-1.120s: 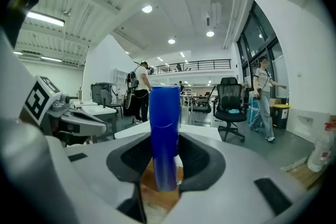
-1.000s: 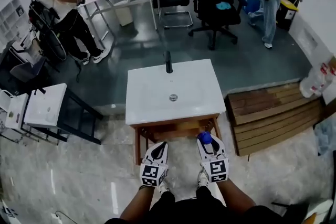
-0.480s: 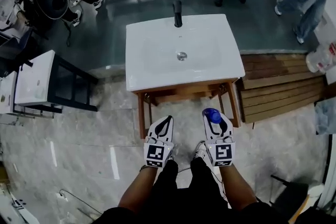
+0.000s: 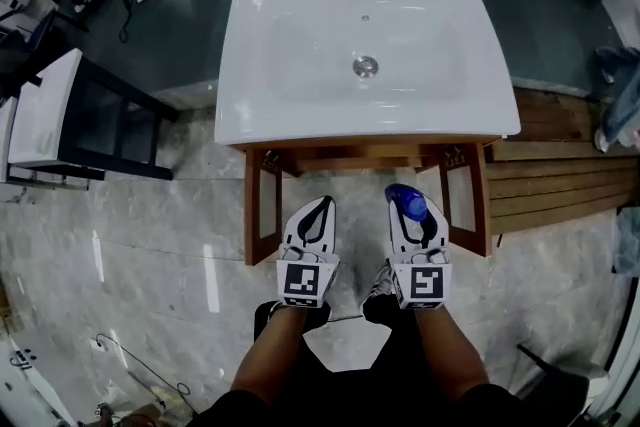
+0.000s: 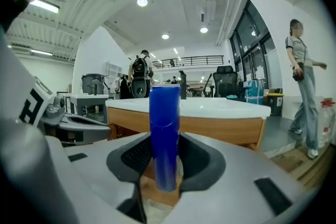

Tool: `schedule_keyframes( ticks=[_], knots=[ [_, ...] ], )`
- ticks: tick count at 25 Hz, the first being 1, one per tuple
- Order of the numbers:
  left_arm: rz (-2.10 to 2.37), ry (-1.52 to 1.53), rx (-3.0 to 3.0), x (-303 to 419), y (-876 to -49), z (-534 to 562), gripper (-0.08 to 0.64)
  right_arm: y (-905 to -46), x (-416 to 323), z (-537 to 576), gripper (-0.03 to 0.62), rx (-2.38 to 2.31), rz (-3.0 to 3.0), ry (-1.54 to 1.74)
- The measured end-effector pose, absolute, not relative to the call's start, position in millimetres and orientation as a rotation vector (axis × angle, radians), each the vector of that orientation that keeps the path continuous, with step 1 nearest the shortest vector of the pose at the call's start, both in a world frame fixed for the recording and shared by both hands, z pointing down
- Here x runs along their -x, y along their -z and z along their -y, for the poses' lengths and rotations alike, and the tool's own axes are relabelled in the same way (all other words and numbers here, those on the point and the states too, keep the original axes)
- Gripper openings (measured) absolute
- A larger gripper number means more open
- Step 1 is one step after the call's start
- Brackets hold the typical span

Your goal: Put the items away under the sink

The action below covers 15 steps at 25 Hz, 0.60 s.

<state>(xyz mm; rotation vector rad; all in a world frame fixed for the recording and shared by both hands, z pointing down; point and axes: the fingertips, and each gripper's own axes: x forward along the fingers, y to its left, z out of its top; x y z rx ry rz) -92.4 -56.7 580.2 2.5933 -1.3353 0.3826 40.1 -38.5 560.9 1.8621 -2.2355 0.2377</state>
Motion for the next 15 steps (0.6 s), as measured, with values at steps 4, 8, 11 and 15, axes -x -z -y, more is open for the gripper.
schedule_keyframes(
  ticks=[4,8,11,15],
  knots=[
    [1.372,-0.372,-2.586,92,-650,72,0.018,-625,-40,55,0.156,-1.879,2.242,-0.255],
    [1.375,-0.375,-2.611,92,-730,89,0.020,-697,-32,70,0.156,-1.902,2.247,-0.216],
    [1.386,-0.356,-2.622,96,-785,101,0.018,-745,-26,78,0.158,-1.918,2.257,-0.197],
    [1.470,-0.333,-2.587,108,-833,123,0.018,-794,-19,91,0.157,-1.922,2.252,-0.160]
  ],
)
